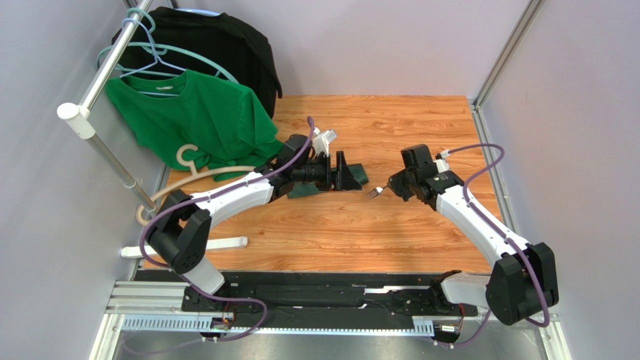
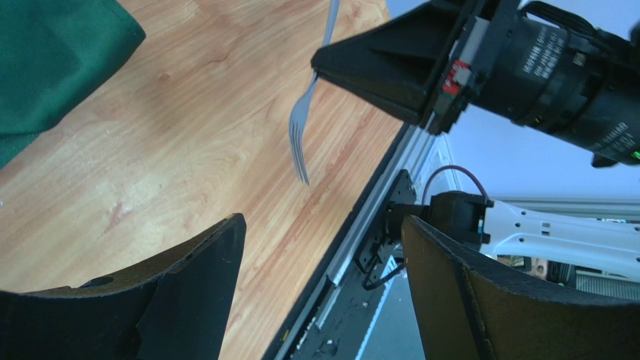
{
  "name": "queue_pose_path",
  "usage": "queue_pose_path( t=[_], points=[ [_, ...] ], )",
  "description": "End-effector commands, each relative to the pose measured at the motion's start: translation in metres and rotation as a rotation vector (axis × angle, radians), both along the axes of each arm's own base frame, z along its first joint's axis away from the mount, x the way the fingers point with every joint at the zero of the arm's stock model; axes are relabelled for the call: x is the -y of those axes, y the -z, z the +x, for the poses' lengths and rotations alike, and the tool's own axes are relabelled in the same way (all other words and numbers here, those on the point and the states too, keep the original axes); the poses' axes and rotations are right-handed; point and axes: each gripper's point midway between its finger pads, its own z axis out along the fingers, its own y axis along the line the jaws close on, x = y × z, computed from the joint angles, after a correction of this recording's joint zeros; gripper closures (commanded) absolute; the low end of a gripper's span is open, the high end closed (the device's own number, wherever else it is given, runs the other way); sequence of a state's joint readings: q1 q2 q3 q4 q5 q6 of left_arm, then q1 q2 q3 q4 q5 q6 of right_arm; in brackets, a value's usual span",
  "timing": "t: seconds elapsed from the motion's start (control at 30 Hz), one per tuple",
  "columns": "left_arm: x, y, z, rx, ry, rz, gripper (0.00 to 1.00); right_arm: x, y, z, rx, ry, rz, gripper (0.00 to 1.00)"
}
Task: Fold the napkin into a case and place the utensils inside
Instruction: Pass from the right arm to the left, then insert the fork into the folded napkin.
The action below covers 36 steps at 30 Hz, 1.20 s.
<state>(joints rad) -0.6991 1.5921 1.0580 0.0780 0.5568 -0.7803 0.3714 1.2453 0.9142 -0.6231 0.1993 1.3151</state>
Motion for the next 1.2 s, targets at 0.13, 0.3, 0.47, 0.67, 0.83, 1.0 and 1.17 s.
queue_pose_path(
  t=[0.13,0.3,0.47,0.67,0.83,1.0,1.17],
  points=[
    [0.024,0.025,0.015,-0.031,0.049,-0.031,0.26,-0.038,-0.034,0.017,0.059,0.031,0.174,1.00],
    [0.025,0.029,0.019,-0.029,0.038,-0.027,0.36,-0.044,-0.043,0.016,0.070,0.026,0.196,1.00],
    [0.028,0.027,0.019,-0.043,0.041,-0.034,0.73,-0.057,-0.044,0.015,0.063,-0.004,0.207,1.00],
    [-0.010,0.048,0.025,-0.128,-0.024,0.070,1.00,-0.075,-0.047,0.038,0.143,-0.315,0.015,0.63],
    [-0.082,0.062,0.027,-0.244,-0.054,0.147,1.00,-0.101,-0.061,0.060,0.267,-0.727,-0.198,0.41],
    [-0.124,0.064,0.019,-0.291,0.005,0.184,1.00,-0.106,-0.041,0.079,0.257,-0.909,-0.346,0.38],
    [-0.154,0.053,0.011,-0.273,-0.026,0.204,1.00,-0.109,-0.004,0.088,0.176,-1.034,-0.397,0.75]
  ],
)
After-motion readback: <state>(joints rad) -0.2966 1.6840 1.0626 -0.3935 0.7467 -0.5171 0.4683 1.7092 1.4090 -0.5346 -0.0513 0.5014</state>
